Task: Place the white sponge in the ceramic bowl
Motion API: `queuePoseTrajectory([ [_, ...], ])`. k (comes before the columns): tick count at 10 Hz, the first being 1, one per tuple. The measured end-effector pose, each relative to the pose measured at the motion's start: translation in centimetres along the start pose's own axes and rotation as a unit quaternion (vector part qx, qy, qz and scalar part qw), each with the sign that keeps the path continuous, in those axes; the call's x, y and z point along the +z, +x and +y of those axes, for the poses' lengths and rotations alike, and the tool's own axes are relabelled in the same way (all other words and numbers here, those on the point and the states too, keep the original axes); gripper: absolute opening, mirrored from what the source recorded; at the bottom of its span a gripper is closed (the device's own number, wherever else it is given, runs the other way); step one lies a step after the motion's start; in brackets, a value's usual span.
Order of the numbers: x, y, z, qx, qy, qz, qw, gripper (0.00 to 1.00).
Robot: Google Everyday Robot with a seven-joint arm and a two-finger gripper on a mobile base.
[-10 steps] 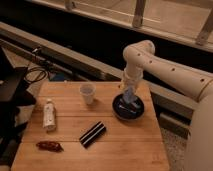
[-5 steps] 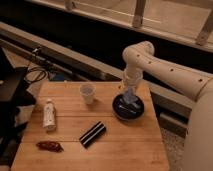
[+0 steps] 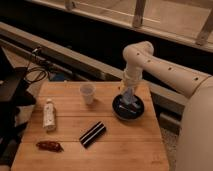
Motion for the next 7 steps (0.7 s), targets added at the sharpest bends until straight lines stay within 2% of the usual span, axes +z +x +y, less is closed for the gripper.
queuePoseTrajectory([
  [1, 0.07, 0.01, -0.07, -0.002, -0.006, 0.004, 1.0000, 0.57],
  [3, 0.15, 0.05, 0.17, -0.014, -0.012, 0.006, 0.9998, 0.66],
  [6, 0.17, 0.16, 0.48, -0.024, -0.015, 0.007, 0.9996, 0.65],
  [7, 0.28, 0.11, 0.19, -0.016, -0.011, 0.007, 0.9998, 0.54],
])
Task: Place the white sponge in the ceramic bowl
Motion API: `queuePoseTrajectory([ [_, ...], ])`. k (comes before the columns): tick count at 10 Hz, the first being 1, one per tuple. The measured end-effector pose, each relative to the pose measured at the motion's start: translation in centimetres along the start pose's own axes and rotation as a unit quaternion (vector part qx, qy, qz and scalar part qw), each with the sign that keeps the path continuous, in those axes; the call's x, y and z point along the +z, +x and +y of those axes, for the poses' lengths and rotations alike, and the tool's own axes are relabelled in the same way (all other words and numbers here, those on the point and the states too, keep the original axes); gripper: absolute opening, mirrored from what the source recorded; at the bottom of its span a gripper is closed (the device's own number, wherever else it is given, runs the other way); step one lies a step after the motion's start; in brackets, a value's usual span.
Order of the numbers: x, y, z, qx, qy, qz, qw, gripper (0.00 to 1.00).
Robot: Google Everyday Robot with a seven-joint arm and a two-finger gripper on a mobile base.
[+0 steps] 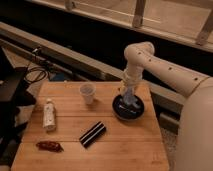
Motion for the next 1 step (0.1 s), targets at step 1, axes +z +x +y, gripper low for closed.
queuePoseTrajectory([
  [1, 0.03, -0.09, -0.14, 0.001, 0.000, -0.001, 1.0000, 0.46],
])
